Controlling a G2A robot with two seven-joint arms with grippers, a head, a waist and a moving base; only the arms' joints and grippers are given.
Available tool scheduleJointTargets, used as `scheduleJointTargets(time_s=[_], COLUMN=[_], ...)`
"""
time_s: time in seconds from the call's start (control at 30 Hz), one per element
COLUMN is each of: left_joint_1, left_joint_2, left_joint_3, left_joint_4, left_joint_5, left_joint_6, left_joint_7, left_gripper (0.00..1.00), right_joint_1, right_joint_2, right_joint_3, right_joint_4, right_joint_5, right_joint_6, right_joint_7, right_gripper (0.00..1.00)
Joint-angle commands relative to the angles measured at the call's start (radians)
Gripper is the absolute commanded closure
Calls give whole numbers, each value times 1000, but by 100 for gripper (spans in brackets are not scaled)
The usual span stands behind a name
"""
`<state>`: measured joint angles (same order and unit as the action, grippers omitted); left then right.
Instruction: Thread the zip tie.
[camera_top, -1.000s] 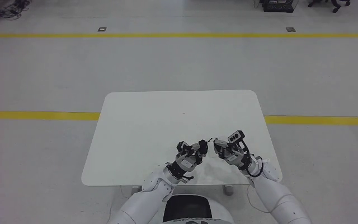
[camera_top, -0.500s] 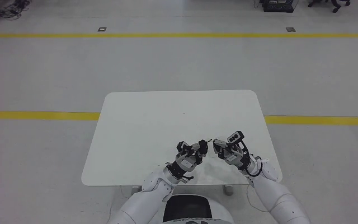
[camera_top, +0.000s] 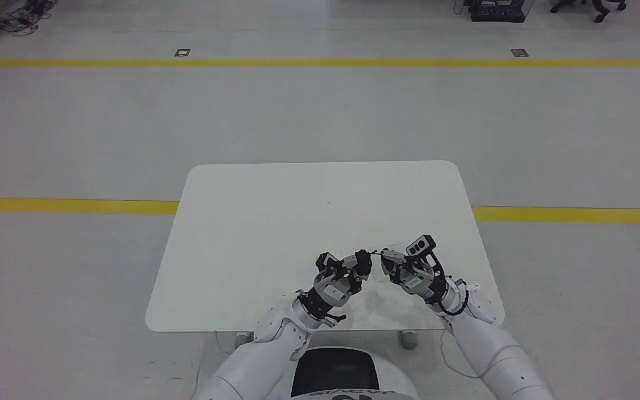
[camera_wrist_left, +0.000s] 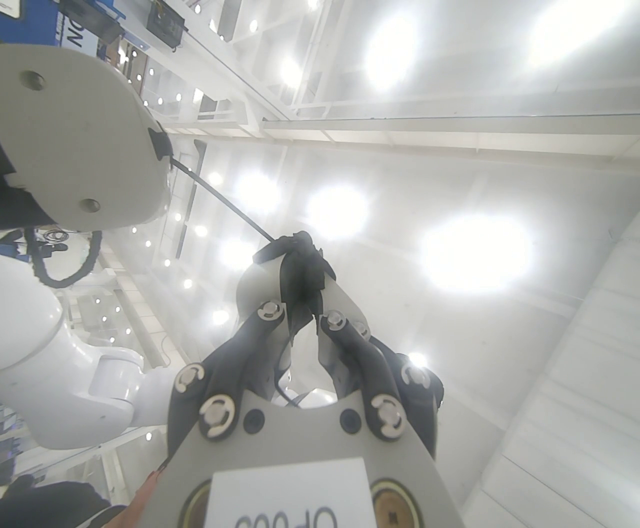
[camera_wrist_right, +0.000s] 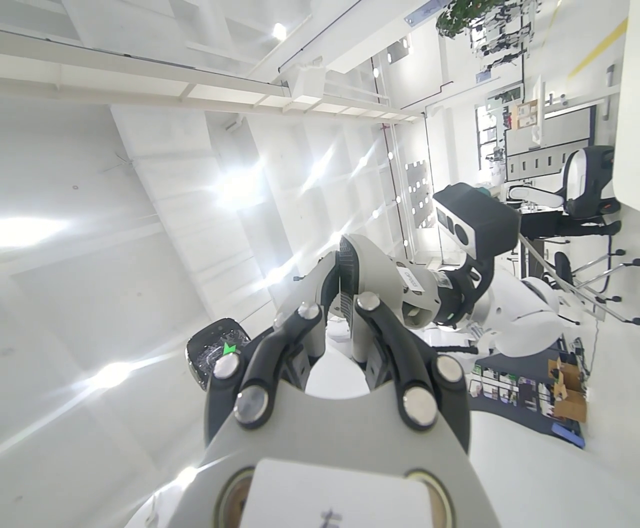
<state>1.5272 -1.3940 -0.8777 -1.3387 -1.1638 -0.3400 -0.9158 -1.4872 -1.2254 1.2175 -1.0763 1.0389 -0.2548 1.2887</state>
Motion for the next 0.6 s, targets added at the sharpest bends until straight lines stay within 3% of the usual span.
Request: scheduleJointTargets(time_s=[0.0, 0.57], left_joint_1=[0, 0], left_joint_2=[0, 0], left_joint_3=[0, 0], left_joint_4=[0, 0], left_joint_5=[0, 0], left_joint_6=[0, 0], left_joint_7=[0, 0], left_gripper=[100, 100], right_joint_1=[1, 3], right_joint_2=[-1, -5], right_joint_3=[0, 5], right_joint_4=[2, 21], right_joint_5=[-1, -5], right_joint_6=[0, -1], right_joint_7=[0, 5], right_gripper=[100, 100])
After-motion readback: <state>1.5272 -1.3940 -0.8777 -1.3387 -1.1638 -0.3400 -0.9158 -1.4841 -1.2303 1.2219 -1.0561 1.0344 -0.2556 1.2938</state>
